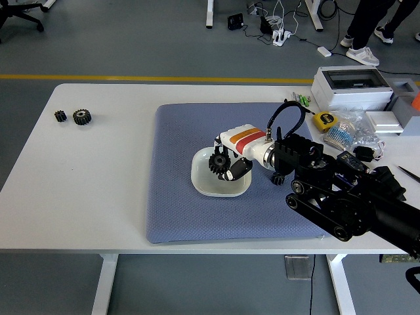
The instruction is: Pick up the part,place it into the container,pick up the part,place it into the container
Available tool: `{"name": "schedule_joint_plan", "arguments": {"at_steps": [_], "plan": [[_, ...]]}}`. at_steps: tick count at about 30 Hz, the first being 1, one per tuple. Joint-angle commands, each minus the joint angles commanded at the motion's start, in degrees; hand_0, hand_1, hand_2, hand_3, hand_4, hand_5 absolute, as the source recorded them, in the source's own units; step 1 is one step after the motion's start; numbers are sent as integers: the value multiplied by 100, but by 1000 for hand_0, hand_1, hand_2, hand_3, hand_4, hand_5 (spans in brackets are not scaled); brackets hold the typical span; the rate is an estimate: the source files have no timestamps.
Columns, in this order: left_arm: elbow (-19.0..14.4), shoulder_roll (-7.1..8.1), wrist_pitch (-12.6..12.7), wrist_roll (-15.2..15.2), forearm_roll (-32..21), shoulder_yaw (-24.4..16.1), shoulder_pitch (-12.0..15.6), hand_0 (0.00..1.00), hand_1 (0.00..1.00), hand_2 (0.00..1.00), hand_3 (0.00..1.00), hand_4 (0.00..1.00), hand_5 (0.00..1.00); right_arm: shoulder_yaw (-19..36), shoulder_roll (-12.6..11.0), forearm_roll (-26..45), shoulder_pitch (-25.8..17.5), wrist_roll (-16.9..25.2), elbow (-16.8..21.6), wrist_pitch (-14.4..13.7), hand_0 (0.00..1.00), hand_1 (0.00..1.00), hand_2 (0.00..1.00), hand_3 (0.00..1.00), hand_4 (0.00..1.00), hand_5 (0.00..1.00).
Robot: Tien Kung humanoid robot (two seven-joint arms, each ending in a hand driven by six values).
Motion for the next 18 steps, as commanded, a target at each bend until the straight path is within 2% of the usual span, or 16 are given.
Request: {"name": "schedule_joint_plan", "arguments": {"at_steps": [3, 4, 9, 10, 13, 18], "plan": [[0, 1, 2, -1, -12, 8, 8, 673, 653, 630, 556, 572, 529, -54, 17, -14, -8, 10, -10, 29, 278, 461, 638, 823, 935, 309], [0, 1, 3, -1, -17, 11, 10, 673, 654, 629, 559, 572, 527, -69, 24, -27, -11, 25, -18, 19, 461, 605, 796, 961, 998, 368], [0, -2, -4, 10, 3, 11, 34, 673, 654, 629, 559, 572, 527, -104, 51, -57, -38, 111, -45, -119, 461, 605, 796, 961, 998, 368], [0, -2, -5, 12, 3, 14, 43, 673, 654, 630, 558, 571, 526, -96, 48, -60, -45, 117, -33, -146, 517, 641, 864, 998, 998, 392], [0, -8, -7, 16, 38, -11, 65, 673, 654, 630, 558, 571, 526, -44, 2, -92, -53, 97, 45, -103, 517, 641, 864, 998, 998, 392], [0, -13, -6, 9, 47, -37, 107, 673, 654, 630, 559, 572, 526, 320, -304, -315, -119, 79, 329, 13, 508, 636, 848, 967, 998, 375]]}}
